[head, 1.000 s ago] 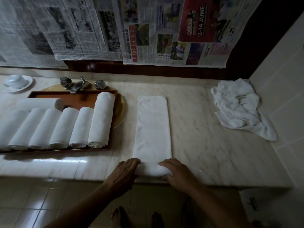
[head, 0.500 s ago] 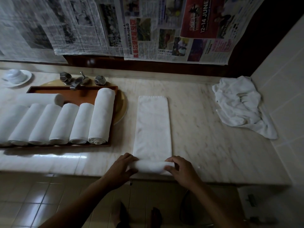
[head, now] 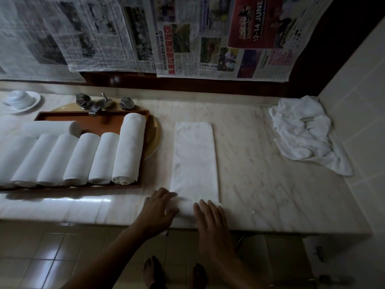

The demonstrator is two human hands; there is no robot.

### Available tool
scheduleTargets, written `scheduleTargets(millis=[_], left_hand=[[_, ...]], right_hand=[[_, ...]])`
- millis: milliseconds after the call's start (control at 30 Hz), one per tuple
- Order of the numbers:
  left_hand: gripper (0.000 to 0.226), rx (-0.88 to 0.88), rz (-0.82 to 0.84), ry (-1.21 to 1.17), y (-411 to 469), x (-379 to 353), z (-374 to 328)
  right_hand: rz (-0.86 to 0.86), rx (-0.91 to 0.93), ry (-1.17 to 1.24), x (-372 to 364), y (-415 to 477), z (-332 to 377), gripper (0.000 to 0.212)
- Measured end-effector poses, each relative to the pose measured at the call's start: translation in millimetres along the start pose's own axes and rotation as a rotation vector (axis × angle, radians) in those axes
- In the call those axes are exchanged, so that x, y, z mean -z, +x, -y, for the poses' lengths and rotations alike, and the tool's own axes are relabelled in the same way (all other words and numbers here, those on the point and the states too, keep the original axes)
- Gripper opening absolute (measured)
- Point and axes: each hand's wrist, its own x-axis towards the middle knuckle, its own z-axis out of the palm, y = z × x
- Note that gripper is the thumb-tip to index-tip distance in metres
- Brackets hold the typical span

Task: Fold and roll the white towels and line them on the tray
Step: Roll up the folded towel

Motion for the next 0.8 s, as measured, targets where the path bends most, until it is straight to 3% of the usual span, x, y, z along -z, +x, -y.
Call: scheduleTargets(millis=[100,200,300,433,567,800], left_hand=[[0.064,-0.091,-0.17,0.149,-19,-21,-24],[0.067,-0.214,-0.13,0.273,-29,-46,-39],[0.064,-0.214,-0.077,0.327,-22,-50,-30],[0.067,-0.235,0.053,0.302,-2,-29,-20],[0.074,-0.215,0.129,0.268,12,-8,-21],[0.061,-0.021,0.157,0.023,5,-13,-14]], right_hand=[[-0.014,0.028,0.0,-1,2,-2,0.062],[-0.009,0.008,0.016,-2,11,-7,0.059],[0.052,0.034,0.003,-2,24,-16,0.053],[0.217,0.081,0.063,5,45,-37,0.062],[0.458,0.068,0.172,27,66,-43,0.054],[0.609,-0.204,0.469,47,78,-45,0.025]])
